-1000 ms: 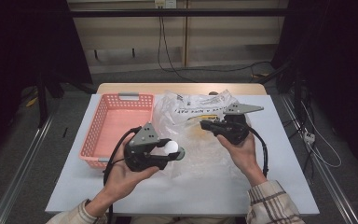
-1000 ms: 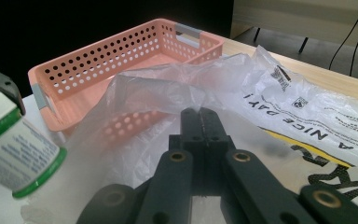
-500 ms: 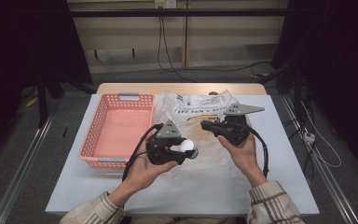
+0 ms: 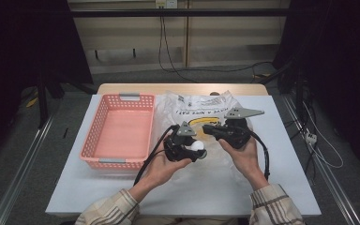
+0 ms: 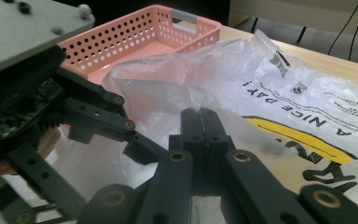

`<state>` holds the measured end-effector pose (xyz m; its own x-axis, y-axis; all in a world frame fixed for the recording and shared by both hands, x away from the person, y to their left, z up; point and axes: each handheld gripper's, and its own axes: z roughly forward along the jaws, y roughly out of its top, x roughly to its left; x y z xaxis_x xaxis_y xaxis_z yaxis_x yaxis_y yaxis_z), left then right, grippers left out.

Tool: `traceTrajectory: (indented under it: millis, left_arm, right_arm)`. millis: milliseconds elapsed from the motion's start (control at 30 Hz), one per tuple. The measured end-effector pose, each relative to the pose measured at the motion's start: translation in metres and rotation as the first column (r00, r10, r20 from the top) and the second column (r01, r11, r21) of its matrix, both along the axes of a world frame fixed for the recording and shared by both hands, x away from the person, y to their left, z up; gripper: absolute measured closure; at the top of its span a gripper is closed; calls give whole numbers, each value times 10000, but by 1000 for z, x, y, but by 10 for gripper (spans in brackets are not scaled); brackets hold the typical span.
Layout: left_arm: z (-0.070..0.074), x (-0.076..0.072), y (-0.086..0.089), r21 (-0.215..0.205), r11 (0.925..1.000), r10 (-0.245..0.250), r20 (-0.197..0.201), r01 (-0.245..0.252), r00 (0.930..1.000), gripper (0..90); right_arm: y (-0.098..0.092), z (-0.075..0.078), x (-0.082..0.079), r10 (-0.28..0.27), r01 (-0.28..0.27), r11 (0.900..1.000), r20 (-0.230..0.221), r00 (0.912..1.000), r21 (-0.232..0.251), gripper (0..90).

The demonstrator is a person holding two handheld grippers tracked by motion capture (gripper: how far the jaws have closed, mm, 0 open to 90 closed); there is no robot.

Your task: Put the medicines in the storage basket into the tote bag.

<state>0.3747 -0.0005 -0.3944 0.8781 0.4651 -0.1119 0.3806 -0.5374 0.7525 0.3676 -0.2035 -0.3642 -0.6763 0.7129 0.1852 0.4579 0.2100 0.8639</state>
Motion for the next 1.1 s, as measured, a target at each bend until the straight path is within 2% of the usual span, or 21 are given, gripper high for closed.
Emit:
traceTrajectory:
  millis: [367,600,667,700,800,867,967,1100]
  left_arm:
    - [-27,8,-10,507,9969,606,-175,-596,9980,507]
    - [-29,9,-12,673,9942,841,-94,-833,9964,507]
    - [-35,12,-12,732,9941,817,-213,-799,9964,507]
    - [-36,13,-12,612,9952,776,-185,-763,9968,505]
    - [-37,15,-12,606,9962,636,-185,-624,9978,503]
    - [-38,15,-13,781,9953,580,-155,-566,9982,495]
    - [-39,15,-12,816,9961,358,-160,-344,9992,431]
    - [-30,12,-8,411,9989,215,-70,-212,9997,370]
  right_arm:
    - [0,-9,-1,-27,24,10000,-313,9995,-97,900]
    - [-1,-13,-1,-12,6,9999,-399,9992,-154,900]
    - [0,-13,-1,-12,6,9999,-435,9991,-153,900]
    - [0,-14,-1,2,-11,9998,-430,9991,-209,900]
    - [0,-15,-1,6,-15,9998,-447,9990,-202,900]
    - [0,-15,-1,14,-23,9998,-465,9989,-202,900]
    - [0,-16,0,26,-37,9998,-512,9987,-214,900]
    - [0,-17,0,28,-40,9997,-516,9987,-229,900]
